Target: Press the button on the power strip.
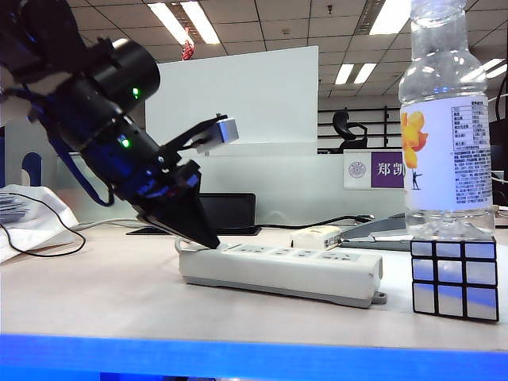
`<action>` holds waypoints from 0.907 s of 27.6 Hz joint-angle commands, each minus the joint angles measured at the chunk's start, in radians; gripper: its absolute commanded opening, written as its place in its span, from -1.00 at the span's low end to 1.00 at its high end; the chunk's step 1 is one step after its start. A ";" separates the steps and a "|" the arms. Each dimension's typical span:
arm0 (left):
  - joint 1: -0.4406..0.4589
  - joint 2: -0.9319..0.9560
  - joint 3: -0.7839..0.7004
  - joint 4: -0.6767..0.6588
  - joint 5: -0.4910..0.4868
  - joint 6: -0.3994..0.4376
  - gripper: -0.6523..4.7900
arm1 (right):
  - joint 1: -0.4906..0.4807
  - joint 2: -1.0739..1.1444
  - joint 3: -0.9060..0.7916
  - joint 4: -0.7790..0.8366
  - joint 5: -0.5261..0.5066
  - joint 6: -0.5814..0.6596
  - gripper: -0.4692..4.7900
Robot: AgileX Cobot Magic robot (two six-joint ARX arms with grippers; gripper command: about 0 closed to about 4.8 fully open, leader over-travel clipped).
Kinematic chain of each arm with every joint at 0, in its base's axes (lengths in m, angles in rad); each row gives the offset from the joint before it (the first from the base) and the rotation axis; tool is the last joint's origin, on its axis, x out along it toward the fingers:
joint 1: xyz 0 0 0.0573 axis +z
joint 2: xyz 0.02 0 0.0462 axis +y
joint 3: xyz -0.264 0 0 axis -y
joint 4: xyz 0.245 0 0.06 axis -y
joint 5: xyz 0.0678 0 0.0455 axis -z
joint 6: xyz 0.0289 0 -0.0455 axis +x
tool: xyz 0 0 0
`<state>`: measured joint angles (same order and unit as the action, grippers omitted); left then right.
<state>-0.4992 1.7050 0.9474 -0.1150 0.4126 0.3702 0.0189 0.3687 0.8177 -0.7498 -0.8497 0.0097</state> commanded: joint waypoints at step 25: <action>-0.004 -0.789 -0.131 -0.156 -0.037 -0.087 -0.78 | 0.000 -0.015 0.004 0.043 0.030 -0.030 -0.82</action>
<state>-0.5014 0.9749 0.8467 -0.2783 0.3950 0.3103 0.0185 0.3557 0.8177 -0.7414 -0.8272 -0.0090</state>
